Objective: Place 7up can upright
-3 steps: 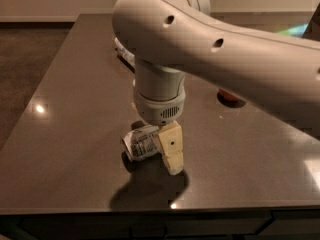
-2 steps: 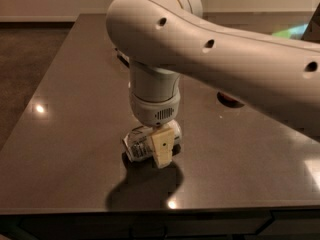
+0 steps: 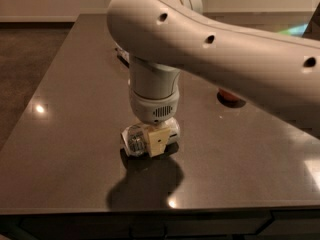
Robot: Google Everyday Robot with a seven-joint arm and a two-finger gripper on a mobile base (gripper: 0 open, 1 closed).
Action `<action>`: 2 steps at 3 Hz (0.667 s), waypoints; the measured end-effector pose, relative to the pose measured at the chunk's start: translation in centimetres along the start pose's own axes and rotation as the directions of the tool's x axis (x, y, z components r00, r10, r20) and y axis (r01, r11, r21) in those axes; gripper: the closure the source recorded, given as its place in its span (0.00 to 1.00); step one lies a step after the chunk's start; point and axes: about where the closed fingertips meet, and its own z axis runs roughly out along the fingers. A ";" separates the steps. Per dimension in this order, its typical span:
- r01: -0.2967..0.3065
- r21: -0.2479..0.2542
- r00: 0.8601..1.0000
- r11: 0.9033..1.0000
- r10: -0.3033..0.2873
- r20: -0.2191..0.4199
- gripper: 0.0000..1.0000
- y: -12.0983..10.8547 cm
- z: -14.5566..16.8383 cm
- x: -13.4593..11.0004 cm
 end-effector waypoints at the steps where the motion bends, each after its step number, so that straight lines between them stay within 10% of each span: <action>1: -0.088 0.067 0.993 0.994 0.083 0.079 1.00 -2.2 -2.8 1.4; 2: -0.162 0.113 0.977 0.980 0.143 0.161 1.00 -4.2 -5.2 2.6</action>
Offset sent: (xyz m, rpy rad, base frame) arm 0.0757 -0.0188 0.0815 0.3105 -0.0538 -0.2359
